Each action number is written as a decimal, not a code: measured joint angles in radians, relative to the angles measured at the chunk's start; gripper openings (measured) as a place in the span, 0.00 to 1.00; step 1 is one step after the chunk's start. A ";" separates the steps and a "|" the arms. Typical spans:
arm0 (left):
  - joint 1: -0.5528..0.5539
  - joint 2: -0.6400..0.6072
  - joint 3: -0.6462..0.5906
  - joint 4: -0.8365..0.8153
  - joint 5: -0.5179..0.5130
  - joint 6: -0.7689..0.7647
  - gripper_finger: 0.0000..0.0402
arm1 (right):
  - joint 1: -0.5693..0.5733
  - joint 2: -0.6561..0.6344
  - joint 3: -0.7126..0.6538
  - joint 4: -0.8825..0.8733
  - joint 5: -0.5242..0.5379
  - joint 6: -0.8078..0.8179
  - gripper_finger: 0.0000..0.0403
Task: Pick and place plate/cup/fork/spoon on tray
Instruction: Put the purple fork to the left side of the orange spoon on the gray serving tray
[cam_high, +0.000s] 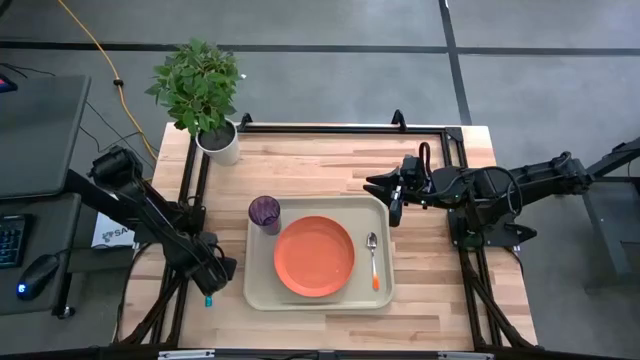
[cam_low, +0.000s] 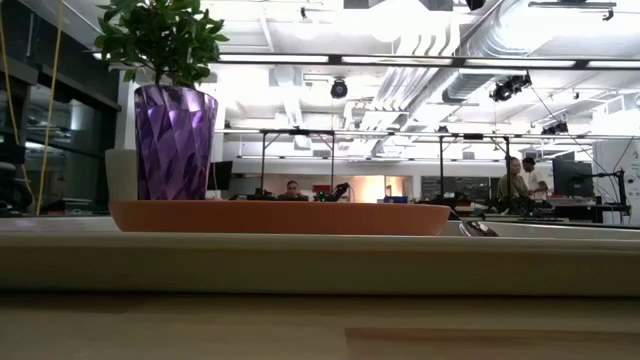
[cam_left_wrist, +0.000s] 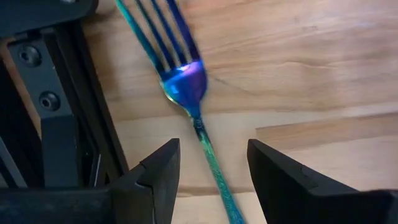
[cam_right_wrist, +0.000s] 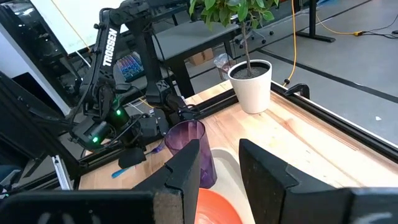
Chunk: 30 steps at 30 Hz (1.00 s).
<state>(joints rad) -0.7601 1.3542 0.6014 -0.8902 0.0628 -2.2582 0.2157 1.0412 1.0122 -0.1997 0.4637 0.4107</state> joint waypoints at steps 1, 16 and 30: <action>0.000 0.009 0.000 0.000 0.007 -0.008 0.42 | 0.000 0.000 0.000 0.000 0.000 0.000 0.26; 0.001 0.053 0.002 0.093 -0.001 -0.044 0.28 | 0.000 0.000 0.000 -0.002 0.003 0.027 0.26; 0.000 0.048 0.001 0.121 -0.034 0.032 0.02 | 0.000 0.000 0.000 -0.004 0.002 0.026 0.26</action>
<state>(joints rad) -0.7597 1.4022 0.6020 -0.7688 0.0292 -2.2261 0.2157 1.0414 1.0122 -0.2035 0.4658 0.4370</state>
